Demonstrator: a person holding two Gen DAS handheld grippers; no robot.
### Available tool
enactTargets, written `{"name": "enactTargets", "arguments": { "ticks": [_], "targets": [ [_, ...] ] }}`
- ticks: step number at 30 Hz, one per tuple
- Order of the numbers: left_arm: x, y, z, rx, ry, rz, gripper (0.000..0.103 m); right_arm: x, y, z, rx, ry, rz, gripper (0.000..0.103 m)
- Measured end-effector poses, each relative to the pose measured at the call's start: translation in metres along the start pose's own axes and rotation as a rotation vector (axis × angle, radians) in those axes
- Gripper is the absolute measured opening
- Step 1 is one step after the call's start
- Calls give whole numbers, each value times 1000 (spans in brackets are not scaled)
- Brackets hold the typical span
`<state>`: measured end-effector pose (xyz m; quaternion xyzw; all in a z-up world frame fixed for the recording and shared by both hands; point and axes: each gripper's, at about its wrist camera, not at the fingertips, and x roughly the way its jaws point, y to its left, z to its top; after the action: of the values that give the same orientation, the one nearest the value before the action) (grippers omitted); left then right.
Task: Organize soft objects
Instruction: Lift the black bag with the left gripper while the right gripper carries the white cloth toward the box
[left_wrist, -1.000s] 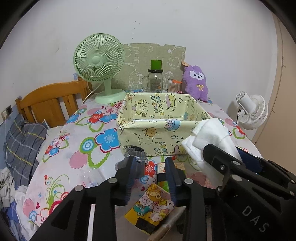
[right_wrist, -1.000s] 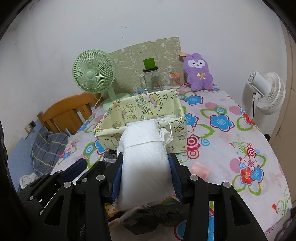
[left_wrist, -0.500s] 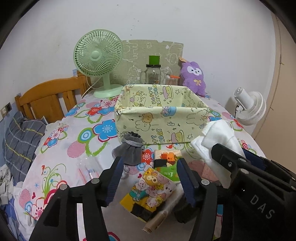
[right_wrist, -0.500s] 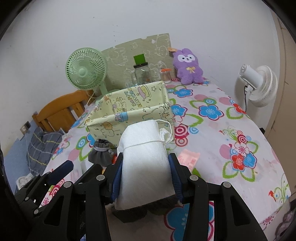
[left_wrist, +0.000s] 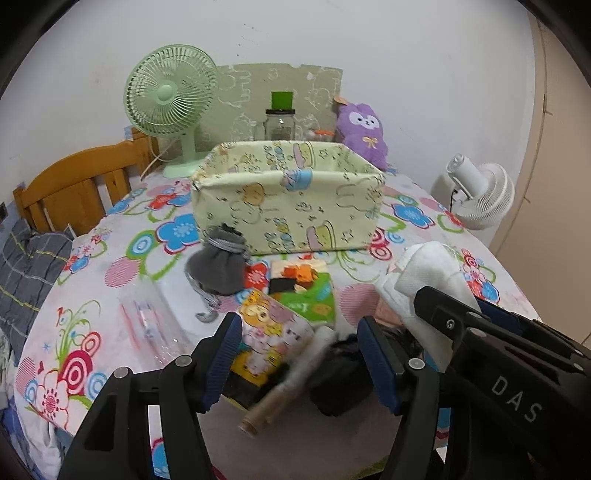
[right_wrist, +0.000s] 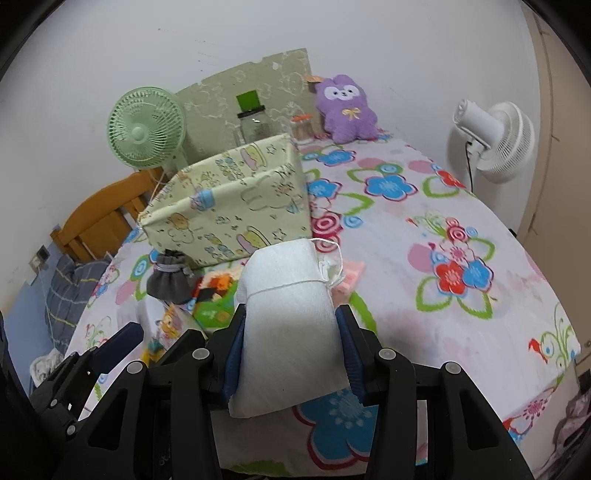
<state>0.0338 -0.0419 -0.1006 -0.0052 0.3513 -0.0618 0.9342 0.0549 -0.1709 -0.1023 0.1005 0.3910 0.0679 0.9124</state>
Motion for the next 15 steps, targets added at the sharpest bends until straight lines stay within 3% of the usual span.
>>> {"name": "enactTargets", "arguments": {
  "ticks": [15],
  "targets": [
    [-4,-27,-10,62,-1,-21,67,-3,-23,-9,37,7,-27,50]
  ]
}}
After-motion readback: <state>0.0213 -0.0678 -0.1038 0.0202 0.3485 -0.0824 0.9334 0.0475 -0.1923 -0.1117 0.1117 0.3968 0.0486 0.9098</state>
